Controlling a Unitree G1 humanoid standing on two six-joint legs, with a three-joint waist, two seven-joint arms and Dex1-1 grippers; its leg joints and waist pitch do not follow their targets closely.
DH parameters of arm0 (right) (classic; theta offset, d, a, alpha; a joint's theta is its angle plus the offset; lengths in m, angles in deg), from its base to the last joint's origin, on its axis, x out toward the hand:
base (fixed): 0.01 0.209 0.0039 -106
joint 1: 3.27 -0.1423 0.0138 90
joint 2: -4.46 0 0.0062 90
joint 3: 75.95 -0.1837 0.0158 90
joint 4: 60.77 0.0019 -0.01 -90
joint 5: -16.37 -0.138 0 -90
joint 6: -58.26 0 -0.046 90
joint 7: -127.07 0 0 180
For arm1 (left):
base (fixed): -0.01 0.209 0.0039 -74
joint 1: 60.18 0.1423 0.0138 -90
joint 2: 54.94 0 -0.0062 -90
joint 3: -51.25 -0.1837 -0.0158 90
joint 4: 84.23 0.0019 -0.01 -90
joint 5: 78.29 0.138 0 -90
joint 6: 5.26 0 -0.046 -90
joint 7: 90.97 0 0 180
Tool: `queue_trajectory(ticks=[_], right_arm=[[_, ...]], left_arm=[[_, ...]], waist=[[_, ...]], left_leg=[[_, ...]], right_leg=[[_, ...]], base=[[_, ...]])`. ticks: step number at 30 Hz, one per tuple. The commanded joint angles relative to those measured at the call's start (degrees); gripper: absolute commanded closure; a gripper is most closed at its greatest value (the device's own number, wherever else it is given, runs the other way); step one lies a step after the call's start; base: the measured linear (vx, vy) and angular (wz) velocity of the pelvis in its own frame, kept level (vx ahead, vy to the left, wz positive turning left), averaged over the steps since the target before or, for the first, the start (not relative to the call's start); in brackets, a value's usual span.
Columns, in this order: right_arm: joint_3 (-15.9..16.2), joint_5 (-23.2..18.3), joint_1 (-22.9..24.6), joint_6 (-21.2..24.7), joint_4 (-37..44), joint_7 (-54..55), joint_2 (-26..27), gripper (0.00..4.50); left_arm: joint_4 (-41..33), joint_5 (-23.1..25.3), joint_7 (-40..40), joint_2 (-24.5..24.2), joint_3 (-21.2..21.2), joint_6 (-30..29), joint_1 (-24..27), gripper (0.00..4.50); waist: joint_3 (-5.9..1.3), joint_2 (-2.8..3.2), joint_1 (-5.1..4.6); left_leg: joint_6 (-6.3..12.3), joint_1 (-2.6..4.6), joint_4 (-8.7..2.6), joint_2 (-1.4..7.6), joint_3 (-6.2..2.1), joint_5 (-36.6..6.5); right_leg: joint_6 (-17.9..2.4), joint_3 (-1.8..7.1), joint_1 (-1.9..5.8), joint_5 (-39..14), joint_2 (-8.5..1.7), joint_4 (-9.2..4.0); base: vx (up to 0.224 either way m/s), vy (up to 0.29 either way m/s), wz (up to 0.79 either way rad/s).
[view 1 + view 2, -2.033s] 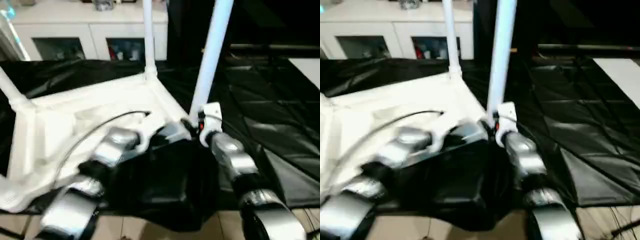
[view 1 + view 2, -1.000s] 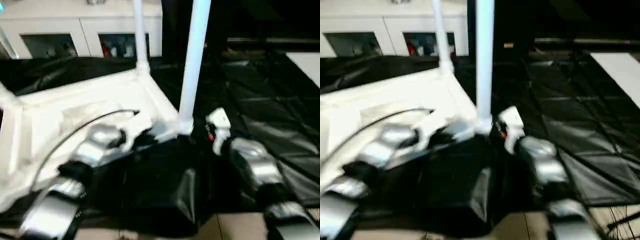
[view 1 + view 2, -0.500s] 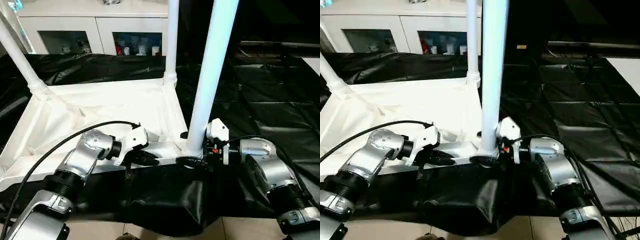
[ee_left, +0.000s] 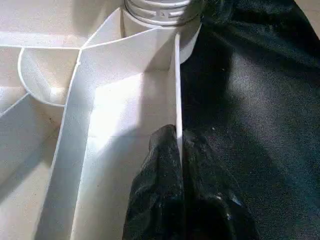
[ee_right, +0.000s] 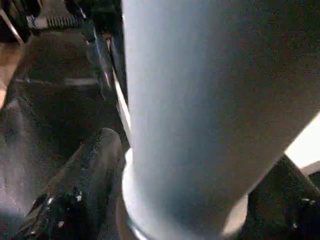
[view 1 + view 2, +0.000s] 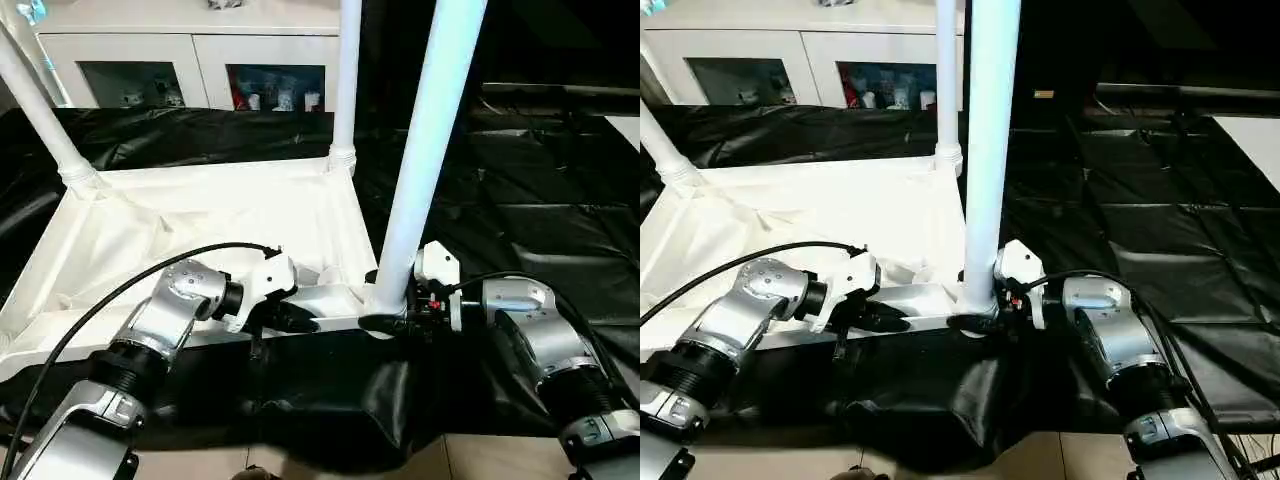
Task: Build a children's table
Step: Rotate leg to tighten
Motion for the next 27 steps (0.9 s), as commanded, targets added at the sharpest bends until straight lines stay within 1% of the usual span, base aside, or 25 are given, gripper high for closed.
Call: queue_trajectory(ticks=[1, 2, 4, 6, 7, 10, 15, 16, 18, 19, 20, 22, 24, 25, 26, 27], right_arm=[[0.8, 1.2, -1.1, -1.7, -1.0, 0.5, -0.4, 1.24], [0.8, 1.3, -1.1, -1.7, -1.1, 0.5, -0.4, 1.28], [0.7, 1.2, -1.2, -1.7, -1.5, 0.5, -0.2, 1.55], [0.7, 1.3, -1.3, -2.0, -1.9, 0.5, -0.1, 1.65], [1.0, 2.0, -1.6, -2.9, -2.8, 0.6, -0.1, 1.70], [0.9, 2.1, -1.9, -3.4, -3.6, 0.7, 0.0, 1.76], [0.2, 1.3, -1.8, -3.6, -4.2, 1.1, 0.5, 1.76], [-1.3, 0.0, -1.7, -2.5, -4.9, 2.8, 1.7, 1.76], [-3.3, -1.3, -1.9, -1.3, -6.3, 6.6, 3.6, 1.77], [-4.5, -1.8, -1.9, -0.8, -7.1, 9.5, 4.8, 1.77], [-5.1, -2.0, -1.9, -0.6, -7.5, 11.2, 5.5, 1.77], [-6.4, -1.8, -1.1, 0.3, -7.8, 17.8, 8.1, 1.78], [-6.8, -1.8, -0.8, 1.0, -7.8, 20.4, 9.3, 1.78], [-7.2, -1.4, -0.5, 1.2, -7.7, 23.9, 10.7, 1.78], [-7.7, -1.0, -0.4, 1.3, -7.9, 26.7, 11.9, 1.78], [-8.3, -0.4, -0.6, 1.8, -8.4, 30.7, 13.4, 1.78]], left_arm=[[-1.8, -0.3, 0.6, 0.1, -0.7, 0.2, -0.4, 4.50], [-1.8, -0.3, 0.6, 0.1, -0.7, 0.2, -0.4, 4.50], [-1.8, -0.3, 0.5, 0.1, -0.7, 0.1, -0.4, 4.50], [-1.8, -0.3, 0.5, 0.1, -0.7, 0.1, -0.4, 4.50], [-1.9, -0.2, 0.4, 0.1, -0.7, 0.1, -0.3, 4.50], [-1.9, -0.3, 0.4, 0.1, -0.7, 0.0, -0.2, 4.50], [-1.5, -0.2, 0.0, 0.2, -0.6, 0.0, -0.4, 4.50], [-0.5, 0.3, -1.7, 0.7, -0.4, 0.2, -0.8, 4.50], [1.4, 1.3, -4.7, 1.6, 0.0, 0.2, -1.8, 4.50], [2.9, 2.0, -7.0, 2.2, 0.3, 0.0, -2.6, 4.50], [3.8, 2.4, -8.4, 2.5, 0.5, -0.3, -3.0, 4.50], [5.8, 2.7, -11.7, 3.9, 1.3, -0.9, -4.3, 4.50], [6.5, 2.6, -12.8, 4.6, 1.7, -1.5, -4.9, 4.50], [7.0, 2.7, -13.9, 5.1, 1.9, -2.0, -5.3, 4.50], [7.4, 3.0, -14.8, 5.5, 1.8, -2.2, -5.7, 4.50], [8.1, 3.4, -16.5, 6.1, 1.9, -2.7, -6.2, 4.50]], waist=[[-3.82, -0.41, -0.16], [-3.80, -0.41, -0.19], [-3.81, -0.48, -0.19], [-3.84, -0.45, -0.20], [-3.86, -0.39, -0.22], [-3.80, -0.47, -0.27], [-3.87, -0.44, -0.30], [-3.85, -0.37, -0.29], [-3.73, -0.33, -0.43], [-3.67, -0.39, -0.52], [-3.61, -0.25, -0.63], [-3.51, -0.17, -0.80], [-3.57, -0.25, -0.98], [-3.54, -0.12, -1.16], [-3.60, -0.13, -1.35], [-3.44, 0.11, -1.51]], left_leg=[[5.34, 1.27, -3.36, 2.63, -1.00, -6.1], [5.28, 1.31, -3.35, 2.64, -0.97, -6.4], [5.31, 1.31, -3.35, 2.67, -0.99, -6.5], [5.36, 1.32, -3.30, 2.67, -0.98, -6.5], [5.28, 1.32, -3.28, 2.67, -0.98, -6.6], [5.06, 1.30, -3.31, 2.66, -0.99, -7.1], [5.42, 1.31, -3.21, 2.63, -0.97, -6.6], [5.40, 1.32, -3.20, 2.63, -0.94, -6.9], [4.99, 1.29, -3.34, 2.62, -0.99, -7.8], [4.37, 1.39, -3.45, 2.63, -1.04, -8.5], [3.58, 1.50, -3.57, 2.64, -1.05, -9.3], [1.87, 1.57, -3.83, 2.58, -1.15, -11.1], [1.40, 1.56, -3.85, 2.53, -1.18, -11.1], [1.21, 1.46, -3.87, 2.49, -1.21, -10.6], [1.29, 1.41, -3.84, 2.41, -1.25, -10.1], [1.26, 1.42, -3.90, 2.42, -1.22, -9.9]], right_leg=[[-16.0, 2.26, 2.41, 3.1, -3.45, -2.99], [-16.0, 2.27, 2.36, 2.7, -3.39, -3.03], [-16.0, 2.27, 2.39, 2.6, -3.35, -2.99], [-16.0, 2.28, 2.35, 2.7, -3.36, -2.95], [-16.1, 2.25, 2.31, 2.6, -3.35, -2.95], [-16.0, 2.30, 2.36, 1.8, -3.38, -3.00], [-16.2, 2.28, 2.33, 2.7, -3.30, -2.88], [-16.2, 2.31, 2.31, 2.4, -3.33, -2.94], [-16.2, 2.30, 2.27, 1.0, -3.33, -3.08], [-16.0, 2.34, 2.22, -0.4, -3.40, -3.26], [-15.8, 2.42, 2.05, -1.8, -3.40, -3.40], [-15.0, 2.52, 2.09, -4.2, -3.48, -3.60], [-14.8, 2.53, 2.17, -3.9, -3.46, -3.54], [-14.7, 2.55, 2.16, -2.9, -3.41, -3.50], [-14.7, 2.52, 2.22, -1.5, -3.42, -3.37], [-14.7, 2.56, 2.02, -1.1, -3.33, -3.37]], base=[[0.000, 0.000, 0.00], [0.000, 0.000, 0.00], [0.000, 0.000, 0.00], [0.000, 0.000, 0.00], [0.000, 0.000, 0.00], [0.000, 0.000, 0.00], [0.000, 0.000, 0.00], [0.000, 0.000, 0.00], [0.000, 0.000, 0.00], [0.000, 0.000, 0.00], [0.000, 0.000, 0.00], [0.000, 0.000, 0.00], [0.000, 0.000, 0.00], [0.000, 0.000, 0.00], [0.000, 0.000, 0.00], [0.000, 0.000, 0.00]])
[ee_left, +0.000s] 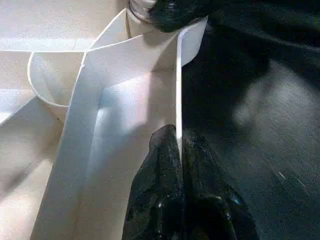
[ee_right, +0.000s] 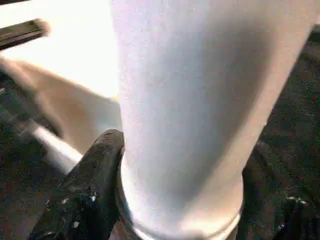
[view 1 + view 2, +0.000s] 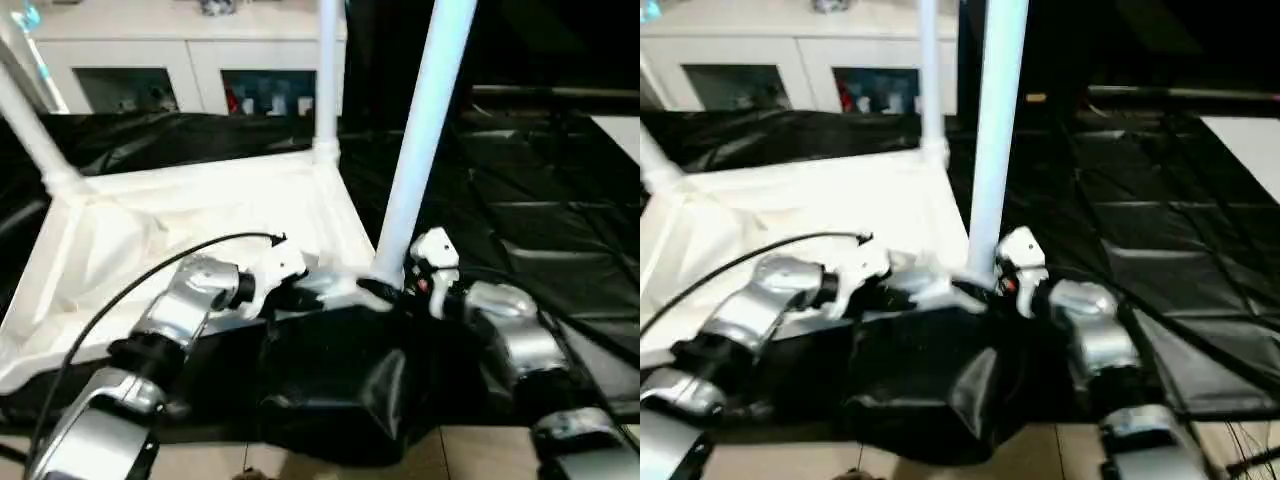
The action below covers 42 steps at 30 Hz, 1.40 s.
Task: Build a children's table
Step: Rotate leg to tighten
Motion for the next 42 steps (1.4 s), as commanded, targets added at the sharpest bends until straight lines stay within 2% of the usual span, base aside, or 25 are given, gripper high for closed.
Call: queue_trajectory(ticks=[1, 3, 5, 6, 7, 9, 12, 15, 16, 17, 18, 19, 21, 23, 24, 26, 28, 29, 31, 32, 33, 34, 35, 37, 42], right_arm=[[-1.5, 1.1, -0.2, 1.3, -2.2, 11.6, 4.7, 1.78], [-2.1, 1.9, -0.5, 1.2, -3.0, 15.4, 6.0, 1.78], [-4.9, 3.2, -0.9, 0.5, -4.8, 30.0, 10.2, 1.78], [-5.0, 3.2, -0.9, 0.5, -4.9, 30.5, 10.3, 1.78], [-5.8, 4.4, -1.2, 0.5, -5.9, 38.7, 12.8, 1.78], [-5.4, 4.2, -1.5, 0.1, -6.5, 39.2, 14.3, 1.78], [-4.7, 4.0, -2.0, 0.8, -6.7, 36.6, 15.3, 1.78], [-4.6, 2.0, -1.2, -0.4, -4.2, 30.0, 15.4, 1.78], [-4.6, 2.0, -1.1, -0.6, -3.5, 29.8, 15.2, 1.22], [-4.6, 2.1, -1.1, -0.6, -3.3, 29.7, 15.1, 1.08], [-4.5, 2.2, -1.0, -0.7, -2.8, 29.6, 14.8, 1.08], [-3.9, 2.5, -1.1, -1.1, -1.2, 29.1, 13.5, 1.02], [-3.5, 2.8, -1.2, -1.2, -0.5, 28.4, 12.4, 0.91], [-3.6, 2.6, -1.2, -0.5, 0.8, 25.7, 10.7, 0.69], [-3.6, 2.5, -1.2, -0.3, 1.0, 24.9, 10.4, 0.69], [-2.1, 3.3, -0.6, -0.5, 2.6, 19.1, 7.2, 0.69], [-1.1, 0.9, 0.8, 1.2, 5.2, 9.0, 3.3, 0.69], [-1.1, 0.6, 0.9, 1.3, 5.3, 8.3, 3.1, 0.69], [0.1, 1.1, 1.8, -0.4, 5.1, 1.9, -1.6, 0.69], [0.1, 1.1, 1.8, -0.4, 5.1, 1.9, -1.6, 0.69], [0.2, -0.4, 2.4, 0.0, 6.0, -2.4, -3.5, 0.69], [0.2, -3.3, 3.4, 1.4, 8.7, -9.0, -6.0, 0.69], [0.3, -4.4, 3.8, 2.1, 9.8, -11.4, -7.0, 0.69], [0.3, -5.0, 4.0, 2.4, 10.4, -13.0, -7.7, 0.69], [2.1, -6.2, 4.1, 3.3, 11.8, -22.2, -11.4, 0.69]], left_arm=[[2.4, 1.5, -6.6, 2.1, 0.7, -1.0, -2.6, 4.50], [3.5, 1.9, -8.3, 2.7, 0.9, -1.0, -3.3, 4.50], [5.8, 2.4, -12.7, 4.7, 1.5, -1.5, -4.8, 4.50], [5.9, 2.4, -12.8, 4.8, 1.5, -1.5, -4.8, 4.50], [6.9, 2.6, -14.1, 5.8, 1.5, -1.3, -5.4, 4.50], [6.7, 2.8, -14.2, 6.2, 1.3, -1.4, -5.4, 4.50], [7.1, 2.9, -14.2, 6.3, 1.1, -1.1, -5.5, 4.50], [7.0, 3.2, -13.2, 5.5, 0.8, -0.2, -4.9, 4.50], [7.0, 3.1, -13.0, 5.4, 0.8, 0.0, -4.8, 4.50], [7.1, 3.1, -12.9, 5.3, 0.7, 0.1, -4.8, 4.50], [7.1, 3.1, -12.7, 5.2, 0.7, 0.4, -4.8, 4.50], [6.5, 2.9, -11.9, 4.5, 0.8, 1.0, -4.3, 4.50], [5.9, 3.0, -11.3, 4.1, 0.7, 1.2, -4.0, 4.50], [4.4, 3.0, -9.9, 3.3, 0.2, 1.3, -3.3, 4.50], [4.1, 2.9, -9.6, 3.1, 0.2, 1.3, -3.1, 4.50], [2.7, 2.6, -8.0, 2.3, 0.1, 1.3, -2.4, 4.50], [1.3, 1.8, -5.3, 1.2, -0.2, 1.8, -1.5, 4.50], [1.2, 1.8, -5.1, 1.1, -0.2, 1.8, -1.4, 4.50], [-0.8, 0.4, -1.2, 0.0, -0.7, 3.4, 0.1, 4.50], [-0.8, 0.4, -1.2, 0.0, -0.7, 3.4, 0.1, 4.50], [-2.1, 0.0, 0.7, -0.7, -1.1, 3.7, 1.0, 4.50], [-4.3, -0.9, 4.0, -1.8, -1.7, 3.3, 2.2, 4.50], [-5.3, -1.5, 5.6, -2.2, -1.9, 3.1, 2.8, 4.50], [-6.2, -2.0, 6.6, -2.5, -2.1, 2.7, 3.2, 4.50], [-10.9, -4.1, 12.6, -4.6, -3.1, 0.8, 5.3, 4.50]], waist=[[-3.42, 0.05, -0.35], [-3.38, 0.17, -0.44], [-3.06, 0.27, -0.55], [-3.00, 0.25, -0.60], [-2.93, 0.07, -0.58], [-2.98, 0.16, -0.65], [-2.96, 0.23, -0.74], [-3.03, 0.07, -0.72], [-3.02, 0.06, -0.70], [-3.14, -0.17, -0.63], [-3.14, -0.07, -0.61], [-3.17, -0.34, -0.73], [-3.14, -0.17, -0.77], [-3.28, -0.50, -0.85], [-3.29, -0.39, -0.93], [-3.42, -0.43, -1.06], [-3.62, -0.48, -1.10], [-3.73, -0.60, -1.03], [-3.80, -0.31, -1.05], [-3.83, -0.45, -1.04], [-3.84, -0.20, -0.90], [-3.84, -0.27, -0.70], [-3.82, -0.26, -0.35], [-3.80, -0.01, -0.03], [-3.53, -0.08, 0.36]], left_leg=[[1.22, 1.20, -4.30, 2.24, -1.22, -9.8], [0.61, 1.46, -4.41, 2.21, -1.24, -10.9], [-0.19, 1.48, -4.73, 2.27, -1.25, -12.1], [-0.63, 1.53, -4.79, 2.20, -1.26, -12.3], [-1.26, 1.59, -4.97, 2.20, -1.36, -13.6], [-1.79, 1.77, -5.18, 2.30, -1.43, -14.9], [-0.91, 1.56, -5.19, 2.27, -1.34, -14.9], [0.02, 1.37, -5.12, 2.25, -1.30, -14.0], [0.32, 1.38, -5.12, 2.29, -1.29, -13.8], [0.70, 1.36, -5.03, 2.31, -1.27, -13.0], [0.90, 1.35, -5.02, 2.35, -1.28, -12.6], [1.08, 1.23, -5.00, 2.31, -1.25, -11.9], [1.16, 1.24, -5.01, 2.36, -1.27, -11.7], [1.57, 1.16, -4.84, 2.34, -1.23, -10.6], [1.84, 1.08, -4.76, 2.27, -1.17, -10.4], [2.46, 1.05, -4.64, 2.31, -1.19, -9.5], [4.40, 0.92, -4.23, 2.26, -1.10, -6.7], [5.59, 0.80, -3.99, 2.19, -1.07, -5.5], [6.36, 0.79, -3.88, 2.24, -1.11, -4.7], [6.57, 0.85, -3.75, 2.22, -1.00, -4.8], [6.85, 0.82, -3.73, 2.30, -1.01, -4.7], [7.13, 0.85, -3.66, 2.38, -0.95, -5.0], [7.60, 0.87, -3.67, 2.55, -0.98, -5.3], [7.56, 1.01, -3.70, 2.73, -0.93, -5.8], [5.45, 1.22, -4.01, 2.85, -0.87, -8.8]], right_leg=[[-14.6, 2.44, 2.05, -0.8, -3.31, -4.05], [-14.4, 2.41, 1.94, -2.0, -3.38, -4.26], [-13.8, 2.55, 1.73, -3.4, -3.34, -4.47], [-13.6, 2.55, 1.64, -4.1, -3.33, -4.57], [-13.1, 2.55, 1.67, -5.8, -3.41, -4.74], [-12.5, 2.58, 1.57, -6.9, -3.43, -4.82], [-11.9, 2.61, 1.76, -4.6, -3.35, -4.86], [-11.9, 2.62, 2.02, -3.4, -3.48, -4.82], [-12.0, 2.66, 2.02, -3.4, -3.50, -4.82], [-12.1, 2.66, 2.13, -2.7, -3.55, -4.71], [-12.2, 2.66, 2.09, -2.5, -3.57, -4.69], [-12.3, 2.61, 2.19, -2.0, -3.52, -4.67], [-12.4, 2.59, 2.16, -2.1, -3.51, -4.64], [-12.7, 2.56, 2.43, -1.3, -3.55, -4.50], [-12.8, 2.58, 2.33, -1.0, -3.53, -4.45], [-13.0, 2.47, 2.50, 0.3, -3.50, -4.32], [-13.7, 2.41, 2.67, 4.9, -3.42, -3.93], [-14.2, 2.36, 2.84, 7.0, -3.44, -3.74], [-15.0, 2.18, 2.81, 8.1, -3.37, -3.72], [-15.3, 2.19, 2.80, 8.6, -3.35, -3.67], [-15.7, 2.17, 2.89, 9.0, -3.35, -3.64], [-16.2, 2.10, 2.85, 9.1, -3.28, -3.56], [-16.2, 2.03, 2.91, 8.7, -3.24, -3.53], [-16.4, 2.00, 2.59, 7.5, -3.20, -3.54], [-16.6, 2.14, 2.30, 2.0, -3.27, -3.86]], base=[[0.000, 0.000, 0.00], [0.000, 0.000, 0.00], [0.000, 0.000, 0.00], [0.000, 0.000, 0.00], [0.000, 0.000, 0.00], [0.000, 0.000, 0.00], [0.000, 0.000, 0.00], [0.000, 0.000, 0.00], [0.000, 0.000, 0.00], [0.000, 0.000, 0.00], [0.000, 0.000, 0.00], [0.000, 0.000, 0.00], [0.000, 0.000, 0.00], [0.000, 0.000, 0.00], [0.000, 0.000, 0.00], [0.000, 0.000, 0.00], [0.000, 0.000, 0.00], [0.000, 0.000, 0.00], [0.000, 0.000, 0.00], [0.000, 0.000, 0.00], [0.000, 0.000, 0.00], [0.000, 0.000, 0.00], [0.000, 0.000, 0.00], [0.000, 0.000, 0.00], [0.000, 0.000, 0.00]])
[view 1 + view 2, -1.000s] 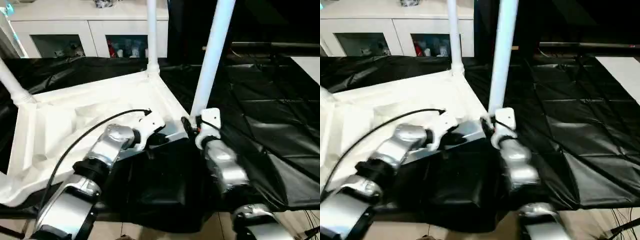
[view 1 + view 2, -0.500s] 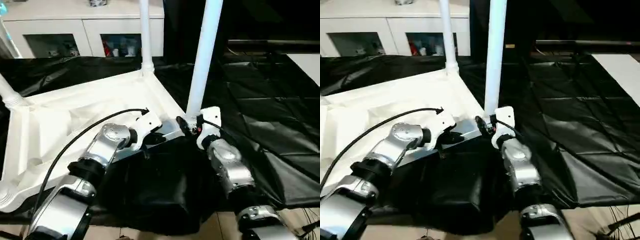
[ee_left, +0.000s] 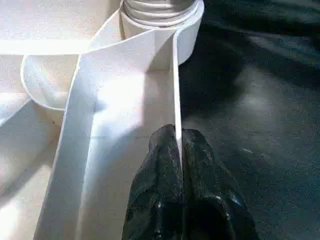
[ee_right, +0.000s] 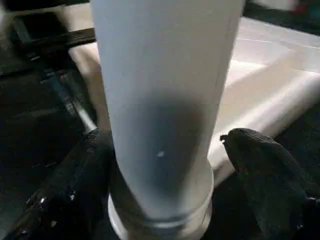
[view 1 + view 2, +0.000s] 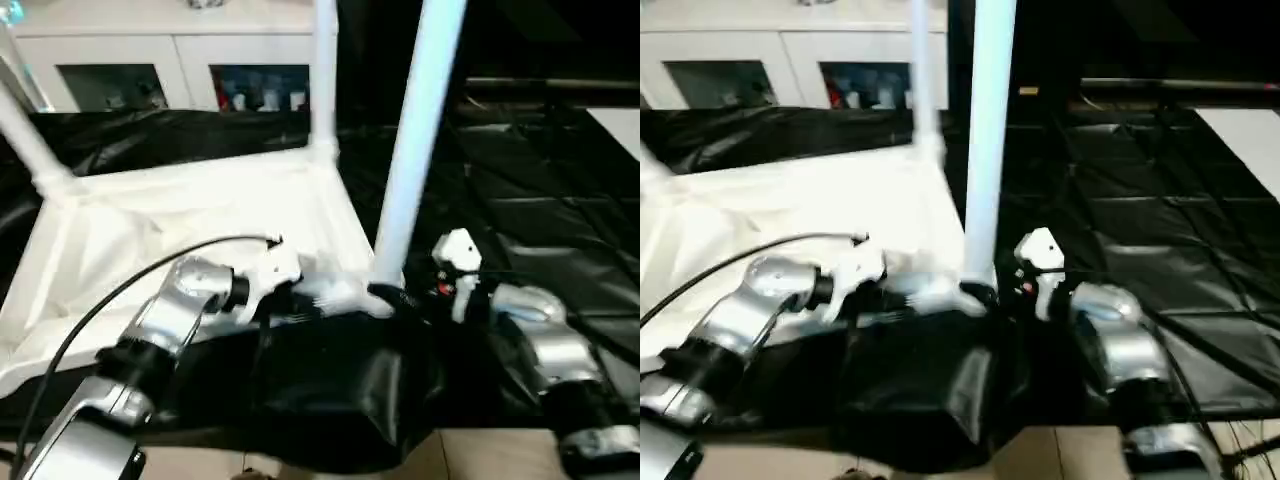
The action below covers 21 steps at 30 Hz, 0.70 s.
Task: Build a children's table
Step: Rotate leg to tighten
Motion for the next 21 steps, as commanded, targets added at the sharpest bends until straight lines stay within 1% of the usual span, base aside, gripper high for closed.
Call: queue_trajectory(ticks=[1, 2, 3, 5, 8, 9, 13, 14, 16, 17, 18, 19, 21], right_arm=[[1.4, 0.2, -0.4, -0.9, 0.3, -3.4, -1.8, 0.69], [1.4, 0.3, -0.4, -0.9, 0.2, -3.5, -1.8, 0.69], [2.1, 0.9, -0.4, -1.6, -0.1, -4.4, -2.3, 0.69], [3.0, 1.9, -0.7, -2.5, -0.6, -5.3, -2.6, 0.69], [3.9, 2.8, -1.1, -3.3, -1.5, -5.9, -2.9, 0.69], [3.9, 3.2, -1.5, -4.0, -2.3, -5.9, -2.6, 0.69], [3.6, 3.0, -2.6, -4.0, -3.4, -5.2, -2.0, 0.69], [3.6, 2.9, -2.8, -4.1, -3.7, -5.0, -1.9, 0.96], [3.3, 2.7, -3.3, -4.2, -4.3, -4.7, -1.5, 1.03], [3.2, 2.6, -3.4, -4.3, -4.5, -4.7, -1.4, 1.09], [3.2, 2.6, -3.4, -4.4, -4.6, -4.7, -1.3, 1.23], [3.2, 2.6, -3.5, -4.6, -4.8, -4.8, -1.3, 1.37], [3.2, 2.6, -3.5, -4.7, -5.0, -5.0, -1.2, 1.46]], left_arm=[[-2.2, -1.4, 3.7, -0.2, -1.3, -0.2, 0.2, 4.50], [-2.2, -1.4, 3.7, -0.2, -1.3, -0.2, 0.2, 4.50], [-2.2, -1.3, 3.7, -0.3, -1.3, -0.2, 0.2, 4.50], [-2.6, -1.3, 3.6, -0.3, -1.2, -0.4, 0.3, 4.50], [-2.9, -1.3, 3.3, -0.4, -1.2, -0.7, 0.3, 4.50], [-3.1, -1.2, 3.2, -0.4, -1.1, -0.9, 0.3, 4.50], [-3.0, -1.2, 3.0, -0.3, -1.1, -1.0, 0.1, 4.50], [-2.9, -1.1, 2.9, -0.3, -1.1, -1.0, 0.0, 4.50], [-2.8, -1.1, 2.8, -0.2, -1.0, -1.0, -0.1, 4.50], [-2.8, -1.1, 2.8, -0.2, -1.0, -1.0, -0.1, 4.50], [-2.8, -1.1, 2.8, -0.2, -1.0, -1.0, -0.1, 4.50], [-2.7, -1.0, 2.8, -0.2, -1.0, -1.1, -0.1, 4.50], [-2.8, -1.0, 2.8, -0.3, -1.0, -1.1, -0.1, 4.50]], waist=[[-3.64, -0.29, 0.11], [-3.66, -0.31, 0.17], [-3.69, -0.29, 0.28], [-3.69, -0.44, 0.34], [-3.83, -0.49, 0.43], [-3.85, -0.58, 0.41], [-3.91, -0.56, 0.53], [-3.92, -0.56, 0.51], [-3.97, -0.51, 0.50], [-3.88, -0.45, 0.52], [-3.93, -0.41, 0.57], [-3.94, -0.50, 0.56], [-3.94, -0.49, 0.62]], left_leg=[[4.68, 1.39, -3.60, 2.72, -0.96, -9.0], [4.56, 1.38, -3.60, 2.73, -1.01, -8.8], [4.39, 1.42, -3.55, 2.73, -1.00, -8.5], [4.37, 1.33, -3.50, 2.67, -0.98, -8.2], [4.85, 1.24, -3.33, 2.57, -1.01, -6.9], [5.11, 1.22, -3.28, 2.56, -1.00, -6.4], [5.71, 1.22, -3.14, 2.54, -0.97, -5.9], [5.77, 1.19, -3.13, 2.56, -1.00, -5.7], [5.84, 1.21, -3.11, 2.55, -1.01, -5.5], [5.71, 1.17, -3.15, 2.57, -0.99, -6.1], [5.59, 1.27, -3.14, 2.56, -0.98, -6.4], [5.44, 1.29, -3.15, 2.55, -0.98, -6.6], [5.34, 1.25, -3.14, 2.55, -1.00, -6.6]], right_leg=[[-16.3, 2.30, 2.29, 1.0, -3.32, -3.30], [-16.3, 2.27, 2.33, 0.8, -3.35, -3.29], [-16.1, 2.32, 2.33, 0.8, -3.38, -3.29], [-16.0, 2.34, 2.33, 1.1, -3.42, -3.26], [-16.1, 2.29, 2.42, 2.0, -3.42, -3.07], [-16.1, 2.27, 2.39, 2.4, -3.34, -3.03], [-16.3, 2.26, 2.39, 2.8, -3.34, -2.95], [-16.3, 2.25, 2.40, 2.9, -3.33, -2.89], [-16.5, 2.20, 2.34, 3.1, -3.27, -2.82], [-16.4, 2.22, 2.33, 2.7, -3.29, -2.88], [-16.4, 2.22, 2.30, 2.5, -3.29, -2.92], [-16.4, 2.25, 2.34, 2.4, -3.29, -2.92], [-16.3, 2.24, 2.36, 2.4, -3.26, -2.89]], base=[[0.000, 0.000, 0.00], [0.000, 0.000, 0.00], [0.000, 0.000, 0.00], [0.000, 0.000, 0.00], [0.000, 0.000, 0.00], [0.000, 0.000, 0.00], [0.000, 0.000, 0.00], [0.000, 0.000, 0.00], [0.000, 0.000, 0.00], [0.000, 0.000, 0.00], [0.000, 0.000, 0.00], [0.000, 0.000, 0.00], [0.000, 0.000, 0.00]])
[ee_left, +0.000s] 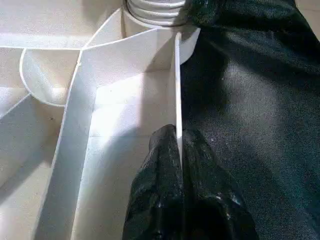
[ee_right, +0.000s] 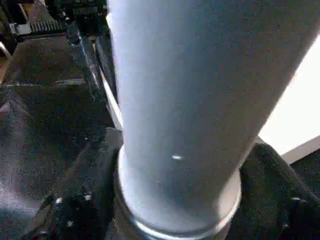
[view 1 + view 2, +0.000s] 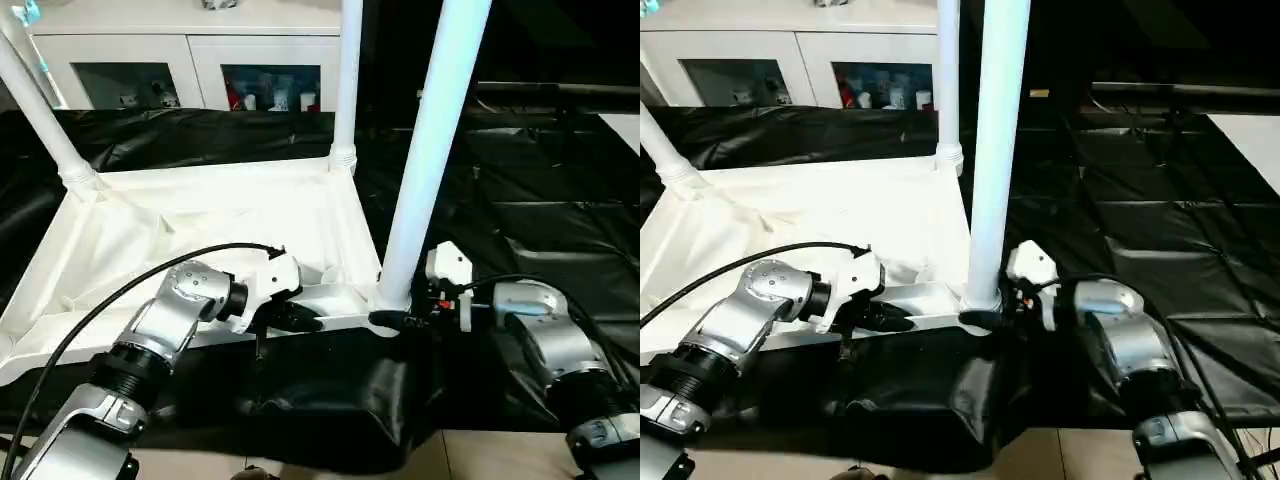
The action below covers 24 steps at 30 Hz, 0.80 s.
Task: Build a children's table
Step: Rotate leg to tighten
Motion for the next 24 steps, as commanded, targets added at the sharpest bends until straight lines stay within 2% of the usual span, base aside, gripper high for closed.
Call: queue_trajectory(ticks=[1, 4, 12, 15, 18, 21, 24], right_arm=[[-0.6, -0.1, -1.1, -0.9, -0.5, 0.1, -0.3, 1.53], [-0.4, 0.1, -0.9, -1.4, -1.0, -0.1, -0.3, 1.75], [-1.4, -0.1, -0.5, -2.3, -2.4, 2.2, 1.0, 1.80], [-4.1, -0.3, -1.3, -3.8, -5.7, 9.7, 3.7, 1.80], [-7.6, -2.1, -1.8, -2.4, -8.1, 18.1, 7.6, 1.80], [-8.6, -2.0, -1.7, -1.9, -8.5, 23.9, 10.1, 1.80], [-9.1, -0.3, -1.8, -1.9, -9.6, 32.3, 13.4, 1.81]], left_arm=[[-1.4, -0.6, 1.1, 0.0, -0.5, 0.0, -0.5, 4.50], [-1.4, -0.5, 1.2, -0.1, -0.6, -0.1, -0.4, 4.50], [-0.3, 0.3, -0.8, 0.4, -0.4, 0.2, -0.9, 4.50], [2.4, 1.5, -5.7, 1.8, 0.7, -0.5, -2.3, 4.50], [5.6, 2.1, -10.7, 3.7, 2.1, -1.0, -4.3, 4.50], [6.8, 2.5, -13.0, 4.8, 2.3, -1.6, -5.3, 4.50], [8.6, 3.2, -16.2, 6.3, 2.5, -2.4, -6.7, 4.50]], waist=[[-3.95, -0.44, -0.10], [-3.96, -0.52, -0.09], [-4.00, -0.44, -0.12], [-3.80, -0.44, -0.36], [-3.74, -0.55, -0.81], [-3.81, -0.61, -1.13], [-3.88, -0.44, -1.26]], left_leg=[[5.22, 1.28, -3.41, 2.56, -1.04, -6.8], [5.20, 1.26, -3.34, 2.50, -1.01, -6.8], [5.27, 1.26, -3.30, 2.50, -1.02, -6.8], [4.30, 1.32, -3.50, 2.45, -1.05, -8.2], [2.71, 1.38, -3.76, 2.41, -1.18, -9.1], [2.37, 1.40, -3.74, 2.31, -1.19, -8.7], [2.97, 1.35, -3.68, 2.32, -1.19, -7.3]], right_leg=[[-16.3, 2.21, 2.38, 2.3, -3.26, -3.18], [-16.2, 2.24, 2.40, 2.3, -3.26, -3.17], [-16.3, 2.23, 2.37, 2.5, -3.23, -3.12], [-16.2, 2.31, 2.21, -0.1, -3.37, -3.46], [-15.6, 2.41, 2.23, -2.6, -3.42, -3.63], [-15.2, 2.40, 2.28, -2.0, -3.37, -3.58], [-15.1, 2.41, 2.23, 0.1, -3.37, -3.44]], base=[[0.000, 0.000, 0.00], [0.000, 0.000, 0.00], [0.000, 0.000, 0.00], [0.000, 0.000, 0.00], [0.000, 0.000, 0.00], [0.000, 0.000, 0.00], [0.000, 0.000, 0.00]])
